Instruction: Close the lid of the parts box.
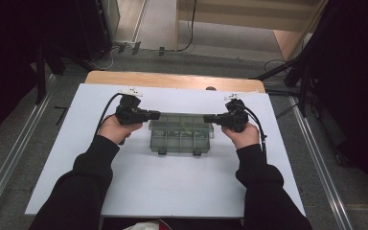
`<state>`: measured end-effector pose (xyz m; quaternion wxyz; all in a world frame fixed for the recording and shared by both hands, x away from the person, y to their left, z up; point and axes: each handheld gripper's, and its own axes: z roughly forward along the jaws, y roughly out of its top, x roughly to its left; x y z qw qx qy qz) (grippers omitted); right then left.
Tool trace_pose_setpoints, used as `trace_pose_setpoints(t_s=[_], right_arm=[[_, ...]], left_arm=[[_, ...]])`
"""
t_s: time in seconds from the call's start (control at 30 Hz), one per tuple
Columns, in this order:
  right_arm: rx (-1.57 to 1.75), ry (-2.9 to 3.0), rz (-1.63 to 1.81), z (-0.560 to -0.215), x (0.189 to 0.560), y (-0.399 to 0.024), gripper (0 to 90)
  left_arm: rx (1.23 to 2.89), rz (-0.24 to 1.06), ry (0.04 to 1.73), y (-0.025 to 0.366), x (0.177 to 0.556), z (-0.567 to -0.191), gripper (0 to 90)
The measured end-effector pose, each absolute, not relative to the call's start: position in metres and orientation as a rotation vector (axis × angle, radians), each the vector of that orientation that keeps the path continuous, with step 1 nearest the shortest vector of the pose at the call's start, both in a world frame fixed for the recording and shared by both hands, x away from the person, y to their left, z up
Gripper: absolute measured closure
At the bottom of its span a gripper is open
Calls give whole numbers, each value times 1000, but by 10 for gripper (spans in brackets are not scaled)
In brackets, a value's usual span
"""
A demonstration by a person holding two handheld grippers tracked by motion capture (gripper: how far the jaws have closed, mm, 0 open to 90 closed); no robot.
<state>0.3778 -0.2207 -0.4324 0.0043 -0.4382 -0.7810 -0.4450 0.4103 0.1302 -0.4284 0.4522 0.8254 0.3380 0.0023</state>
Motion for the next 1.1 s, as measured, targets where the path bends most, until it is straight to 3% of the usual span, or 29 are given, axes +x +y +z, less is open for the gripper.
trace_pose_setpoints(t_s=[1.1], right_arm=[[-1293,-2461,-1349,-443,350,-213,874]], left_arm=[[2069,0,778,133,378,-441,856]])
